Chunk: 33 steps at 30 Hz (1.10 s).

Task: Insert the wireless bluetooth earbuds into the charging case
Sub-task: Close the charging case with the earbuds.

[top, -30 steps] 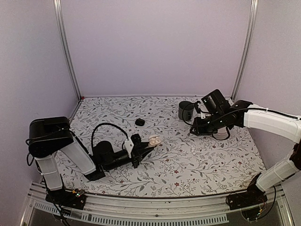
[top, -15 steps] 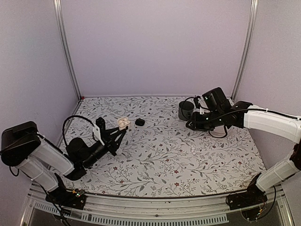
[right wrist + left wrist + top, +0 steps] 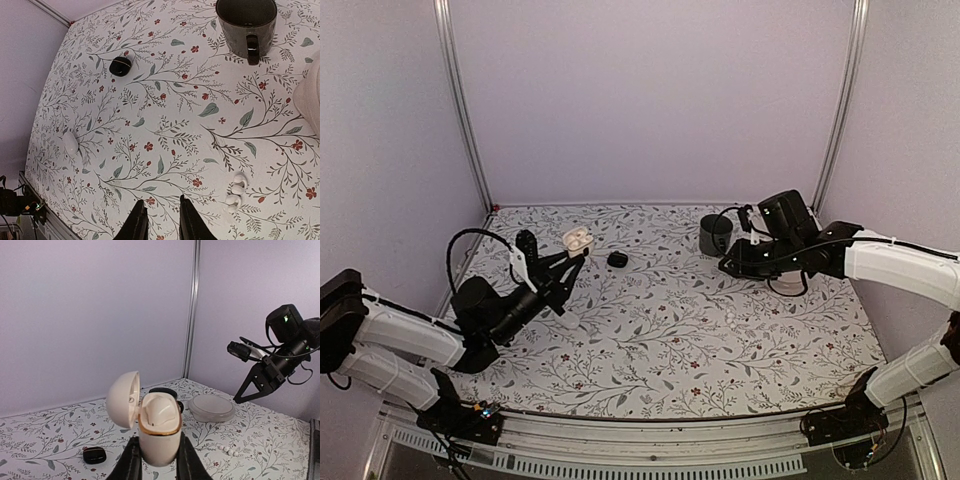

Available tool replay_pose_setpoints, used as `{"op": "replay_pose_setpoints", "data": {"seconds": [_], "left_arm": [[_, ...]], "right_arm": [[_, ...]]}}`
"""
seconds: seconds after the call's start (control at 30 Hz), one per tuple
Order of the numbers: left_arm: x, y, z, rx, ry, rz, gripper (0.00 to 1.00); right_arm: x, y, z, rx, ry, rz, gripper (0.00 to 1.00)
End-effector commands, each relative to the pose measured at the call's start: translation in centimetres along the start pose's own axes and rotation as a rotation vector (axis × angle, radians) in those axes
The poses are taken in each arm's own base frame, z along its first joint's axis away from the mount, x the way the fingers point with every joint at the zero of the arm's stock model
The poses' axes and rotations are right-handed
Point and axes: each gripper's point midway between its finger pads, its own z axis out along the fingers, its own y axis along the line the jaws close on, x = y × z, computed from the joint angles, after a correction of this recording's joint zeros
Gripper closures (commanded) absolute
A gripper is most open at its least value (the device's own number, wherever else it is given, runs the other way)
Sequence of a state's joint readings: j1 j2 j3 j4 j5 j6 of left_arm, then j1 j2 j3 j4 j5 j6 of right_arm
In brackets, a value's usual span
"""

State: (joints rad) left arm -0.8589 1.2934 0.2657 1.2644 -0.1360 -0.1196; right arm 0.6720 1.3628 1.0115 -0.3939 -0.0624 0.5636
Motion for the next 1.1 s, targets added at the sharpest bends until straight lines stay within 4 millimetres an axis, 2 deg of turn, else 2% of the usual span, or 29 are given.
{"op": "replay_pose_setpoints", "data": {"seconds": [0.0, 0.17, 0.3, 0.43, 0.47, 0.6, 0.67, 0.77, 0.9, 1.0, 1.07], "left_arm": [[-0.1, 0.1, 0.3, 0.007, 0.015, 0.028, 1.0], [0.2, -0.8, 0.7, 0.058, 0.035, 0.025, 1.0], [0.7, -4.3, 1.3, 0.253, 0.071, 0.01, 1.0], [0.1, -7.4, 1.1, 0.428, 0.066, 0.017, 1.0], [0.0, -8.6, 1.0, 0.496, 0.068, 0.03, 1.0], [-0.5, -12.9, 1.2, 0.726, 0.104, 0.03, 1.0], [-0.4, -14.2, 1.7, 0.782, 0.125, 0.005, 1.0], [-0.4, -15.5, 1.9, 0.87, 0.141, -0.055, 1.0], [0.5, -16.2, 2.1, 0.927, 0.189, -0.16, 1.0], [1.9, -14.5, 3.3, 0.872, 0.262, -0.313, 1.0], [3.3, -12.9, 4.2, 0.83, 0.326, -0.425, 1.0]], "right_arm": [[-0.4, 0.1, -0.6, -0.022, -0.03, 0.007, 0.76], [-0.1, -0.1, -0.4, -0.025, -0.024, 0.011, 0.76], [0.3, 0.3, 0.2, -0.054, -0.005, 0.014, 0.75], [0.3, 1.3, 0.7, -0.101, 0.017, 0.015, 0.73], [0.2, 1.9, 0.9, -0.13, 0.023, 0.005, 0.7], [0.1, 6.7, 1.5, -0.349, 0.083, -0.075, 0.62], [0.3, 9.3, 1.9, -0.411, 0.095, -0.133, 0.59], [-0.1, 13.1, 1.2, -0.491, 0.055, -0.212, 0.56], [-1.7, 15.5, -1.1, -0.592, -0.041, -0.234, 0.54], [-1.7, 17.5, -4.1, -0.722, -0.083, -0.285, 0.52], [-0.9, 18.8, -6.1, -0.813, -0.081, -0.339, 0.51]]}}
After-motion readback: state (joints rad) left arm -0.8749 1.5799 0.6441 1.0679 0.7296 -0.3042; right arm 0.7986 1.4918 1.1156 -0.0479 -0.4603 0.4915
